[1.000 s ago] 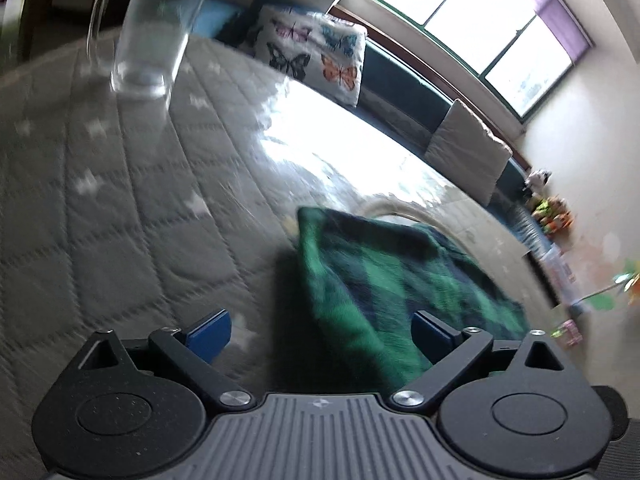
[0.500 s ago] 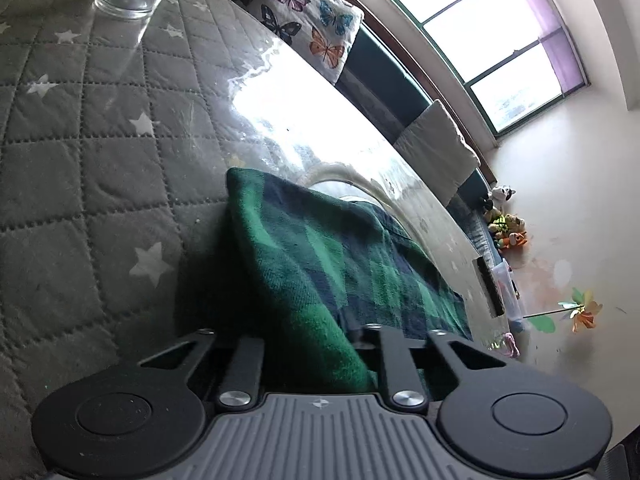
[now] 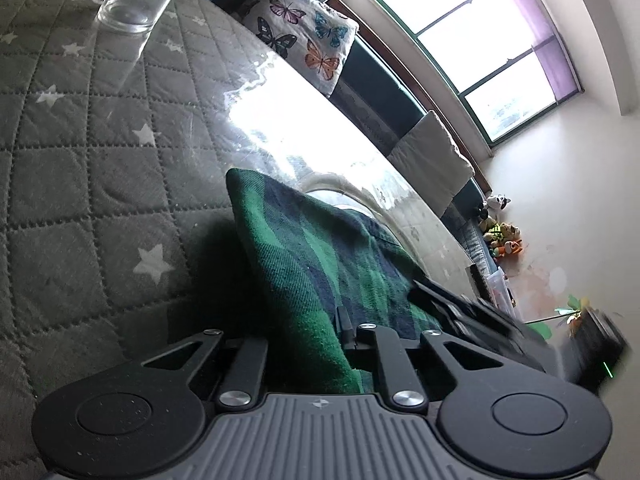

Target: Fold clothes

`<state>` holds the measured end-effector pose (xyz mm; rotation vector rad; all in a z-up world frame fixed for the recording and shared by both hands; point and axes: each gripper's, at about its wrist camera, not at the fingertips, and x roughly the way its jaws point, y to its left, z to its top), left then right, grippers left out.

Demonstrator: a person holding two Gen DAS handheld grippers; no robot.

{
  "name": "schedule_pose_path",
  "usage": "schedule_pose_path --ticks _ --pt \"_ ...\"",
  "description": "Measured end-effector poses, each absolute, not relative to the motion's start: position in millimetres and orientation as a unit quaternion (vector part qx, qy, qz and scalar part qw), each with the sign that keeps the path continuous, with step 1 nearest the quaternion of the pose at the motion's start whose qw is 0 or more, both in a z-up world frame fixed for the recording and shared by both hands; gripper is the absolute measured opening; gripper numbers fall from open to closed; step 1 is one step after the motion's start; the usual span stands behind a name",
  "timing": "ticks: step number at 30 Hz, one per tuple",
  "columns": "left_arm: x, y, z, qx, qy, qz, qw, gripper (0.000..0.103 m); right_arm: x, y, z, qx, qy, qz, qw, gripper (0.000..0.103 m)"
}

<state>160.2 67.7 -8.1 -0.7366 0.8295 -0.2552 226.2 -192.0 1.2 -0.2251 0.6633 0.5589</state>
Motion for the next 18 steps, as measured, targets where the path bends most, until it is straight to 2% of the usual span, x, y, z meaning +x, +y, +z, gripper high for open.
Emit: schedule_pose_path --ticks 8,18 --pt "160.5 63.9 -7.6 -0.332 0.397 -0.118 0.847 0.013 279.5 -169.3 -33.0 -0.115 0.353 0.237 0.898 0.021" --pt "157.1 67.9 -9.9 -0.339 0.402 -0.118 0.842 0.013 289.1 -157.3 -35.1 -0.113 0.353 0.239 0.898 0.022"
